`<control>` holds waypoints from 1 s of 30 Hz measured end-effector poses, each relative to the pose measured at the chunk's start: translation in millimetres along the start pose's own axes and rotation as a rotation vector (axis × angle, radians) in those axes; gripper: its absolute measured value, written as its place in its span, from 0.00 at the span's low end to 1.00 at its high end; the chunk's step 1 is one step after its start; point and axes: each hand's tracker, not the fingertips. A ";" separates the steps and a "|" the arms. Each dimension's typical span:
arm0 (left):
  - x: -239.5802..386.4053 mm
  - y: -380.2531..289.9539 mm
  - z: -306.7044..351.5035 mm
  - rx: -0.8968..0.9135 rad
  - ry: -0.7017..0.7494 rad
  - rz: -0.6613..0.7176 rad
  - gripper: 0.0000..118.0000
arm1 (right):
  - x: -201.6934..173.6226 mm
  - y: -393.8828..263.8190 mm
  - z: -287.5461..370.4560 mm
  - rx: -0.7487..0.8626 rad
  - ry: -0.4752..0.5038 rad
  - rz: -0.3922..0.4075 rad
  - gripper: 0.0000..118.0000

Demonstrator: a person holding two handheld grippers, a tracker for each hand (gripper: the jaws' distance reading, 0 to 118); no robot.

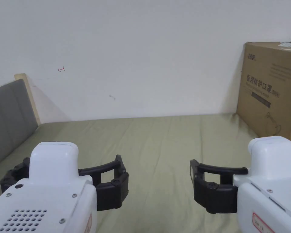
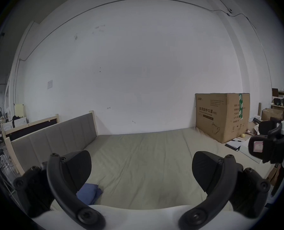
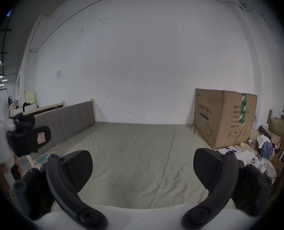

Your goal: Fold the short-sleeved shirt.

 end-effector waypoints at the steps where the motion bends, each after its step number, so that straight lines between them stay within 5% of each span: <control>1: 1.0 0.1 -1.7 -0.016 0.010 0.004 1.00 | 1.9 1.1 0.2 0.004 -0.001 -0.013 1.00; 6: -6.2 -3.1 -10.9 -0.168 -0.074 0.102 1.00 | 8.9 -1.1 -2.6 -0.002 -0.020 -0.037 1.00; 13: -2.1 -11.7 -14.3 -0.110 0.108 -0.023 1.00 | 14.6 -1.4 -9.6 -0.016 -0.043 -0.055 1.00; 30: -7.6 -7.0 -16.5 -0.140 0.050 0.057 1.00 | 14.8 -5.9 -25.5 -0.051 -0.050 -0.077 1.00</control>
